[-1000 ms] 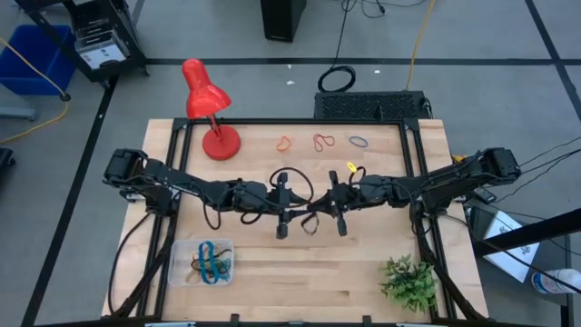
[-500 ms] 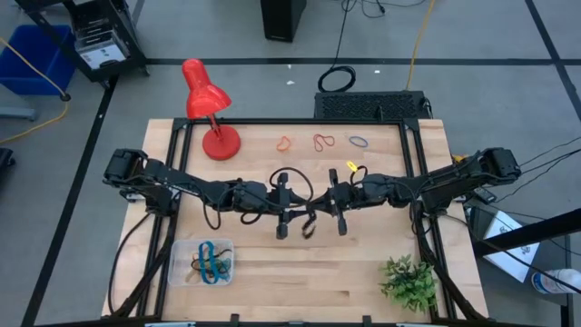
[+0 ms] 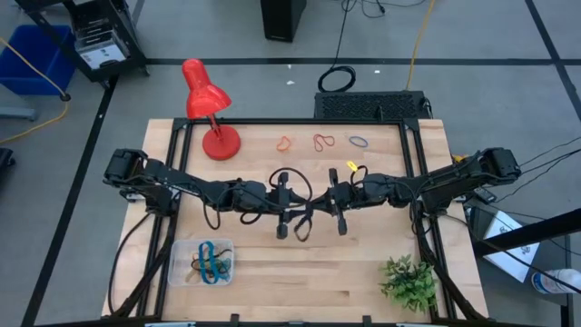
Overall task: Pick and place rubber bands into bin
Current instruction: Put the black rubber band into the transparent bin
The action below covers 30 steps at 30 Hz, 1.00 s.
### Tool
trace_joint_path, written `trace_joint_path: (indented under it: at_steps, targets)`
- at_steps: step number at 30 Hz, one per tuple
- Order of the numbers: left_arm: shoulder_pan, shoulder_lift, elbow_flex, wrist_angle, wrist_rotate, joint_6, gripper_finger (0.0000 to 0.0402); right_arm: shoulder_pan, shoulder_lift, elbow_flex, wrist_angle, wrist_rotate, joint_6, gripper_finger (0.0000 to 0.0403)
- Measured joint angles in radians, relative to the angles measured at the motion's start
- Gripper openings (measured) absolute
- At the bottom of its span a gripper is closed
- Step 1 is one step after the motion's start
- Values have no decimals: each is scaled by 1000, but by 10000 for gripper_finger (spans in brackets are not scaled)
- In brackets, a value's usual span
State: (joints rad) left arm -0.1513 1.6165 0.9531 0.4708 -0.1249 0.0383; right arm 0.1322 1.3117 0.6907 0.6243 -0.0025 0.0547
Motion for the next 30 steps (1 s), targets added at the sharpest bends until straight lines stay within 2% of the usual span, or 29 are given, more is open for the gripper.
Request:
trace_joint_path:
  at_steps: [8, 16, 21, 25, 30]
  targets:
    - [0, 0, 0, -1, -3, 47, 10, 0, 0, 0, 0, 0, 0, 0]
    - [0, 0, 0, -2, -3, 47, 6, 0, 0, 0, -1, -2, 8, 1]
    - [0, 0, 0, -3, -3, 54, 5, 0, 0, 0, -1, -3, 9, 20]
    - [0, 0, 0, -6, 35, 57, 4, 0, 0, 0, -1, -3, 9, 53]
    - [-2, 0, 0, -32, 40, 65, 3, 0, -3, 0, -11, -3, 23, 119]
